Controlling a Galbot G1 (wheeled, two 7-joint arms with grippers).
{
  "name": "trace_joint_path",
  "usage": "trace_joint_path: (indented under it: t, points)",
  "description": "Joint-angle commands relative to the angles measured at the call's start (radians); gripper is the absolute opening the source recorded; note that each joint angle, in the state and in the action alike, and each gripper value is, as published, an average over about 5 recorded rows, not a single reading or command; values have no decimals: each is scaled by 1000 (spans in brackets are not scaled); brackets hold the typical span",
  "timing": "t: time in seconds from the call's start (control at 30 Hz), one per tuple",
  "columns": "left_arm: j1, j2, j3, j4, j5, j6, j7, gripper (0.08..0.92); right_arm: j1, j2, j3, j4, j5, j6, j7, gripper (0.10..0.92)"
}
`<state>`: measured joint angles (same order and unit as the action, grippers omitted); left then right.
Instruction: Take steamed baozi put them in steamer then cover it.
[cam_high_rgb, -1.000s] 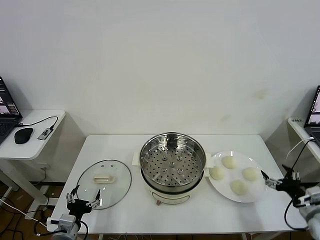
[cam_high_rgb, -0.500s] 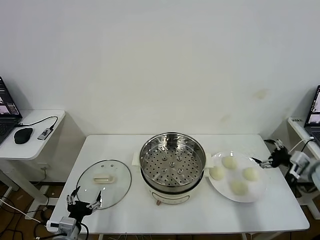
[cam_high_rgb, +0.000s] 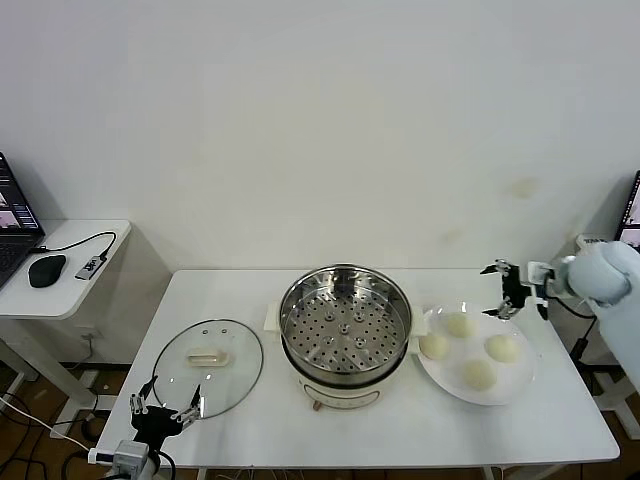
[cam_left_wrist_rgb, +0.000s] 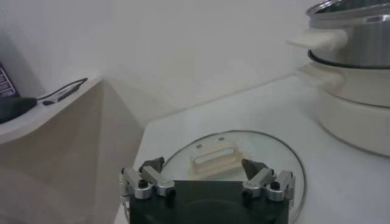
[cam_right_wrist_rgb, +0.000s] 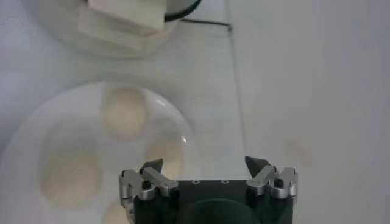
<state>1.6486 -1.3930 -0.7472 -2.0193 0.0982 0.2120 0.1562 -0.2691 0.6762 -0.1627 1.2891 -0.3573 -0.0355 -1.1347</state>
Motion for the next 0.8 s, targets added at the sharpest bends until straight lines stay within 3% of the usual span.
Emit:
trace_joint_path:
  t: [0.03,0.8]
  points:
    - [4,0,-1,-5,1,0,-1,823,197,122,-236,-215,-108,68,-51,823]
    - [-3,8,11,28,11,2,8,823,77,224,-121,-380,-184,74,12,823]
